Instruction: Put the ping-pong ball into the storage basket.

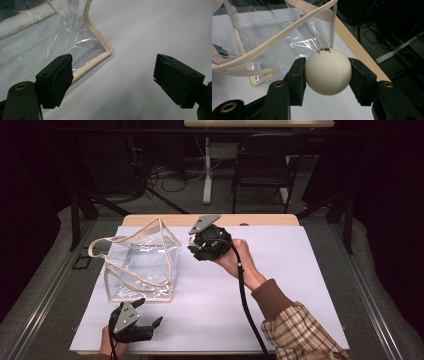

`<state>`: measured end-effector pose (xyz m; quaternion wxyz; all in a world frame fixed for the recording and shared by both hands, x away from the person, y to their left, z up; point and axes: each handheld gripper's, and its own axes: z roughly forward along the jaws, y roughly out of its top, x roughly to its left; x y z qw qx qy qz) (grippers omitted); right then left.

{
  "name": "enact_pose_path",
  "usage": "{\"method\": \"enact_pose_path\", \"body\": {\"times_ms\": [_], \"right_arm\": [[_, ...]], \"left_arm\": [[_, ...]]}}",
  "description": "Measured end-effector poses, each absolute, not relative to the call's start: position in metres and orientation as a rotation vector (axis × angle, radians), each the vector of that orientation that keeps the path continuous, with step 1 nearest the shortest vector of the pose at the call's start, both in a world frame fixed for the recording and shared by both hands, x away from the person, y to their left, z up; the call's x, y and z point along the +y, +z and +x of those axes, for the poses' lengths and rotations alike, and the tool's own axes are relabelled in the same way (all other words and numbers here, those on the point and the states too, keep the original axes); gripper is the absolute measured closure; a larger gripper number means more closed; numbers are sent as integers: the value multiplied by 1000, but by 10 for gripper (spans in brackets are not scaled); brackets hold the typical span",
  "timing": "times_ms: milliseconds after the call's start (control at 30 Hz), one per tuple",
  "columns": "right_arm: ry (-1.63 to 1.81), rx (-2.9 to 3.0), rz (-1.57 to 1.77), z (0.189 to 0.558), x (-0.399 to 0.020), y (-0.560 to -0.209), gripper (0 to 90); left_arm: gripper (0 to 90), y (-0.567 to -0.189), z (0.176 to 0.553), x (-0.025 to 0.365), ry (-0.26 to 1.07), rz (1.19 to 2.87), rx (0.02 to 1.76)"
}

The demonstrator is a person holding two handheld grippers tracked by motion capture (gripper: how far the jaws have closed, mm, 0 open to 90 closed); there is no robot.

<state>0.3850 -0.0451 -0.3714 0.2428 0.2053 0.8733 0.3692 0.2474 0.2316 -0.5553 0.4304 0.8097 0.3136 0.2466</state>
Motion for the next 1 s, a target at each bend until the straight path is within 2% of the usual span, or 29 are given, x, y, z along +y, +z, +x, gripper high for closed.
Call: {"method": "enact_pose_path", "body": {"times_ms": [1000], "right_arm": [[1006, 2413, 484, 381, -9, -368, 506]], "left_arm": [[163, -555, 248, 232, 618, 2015, 782]]}}
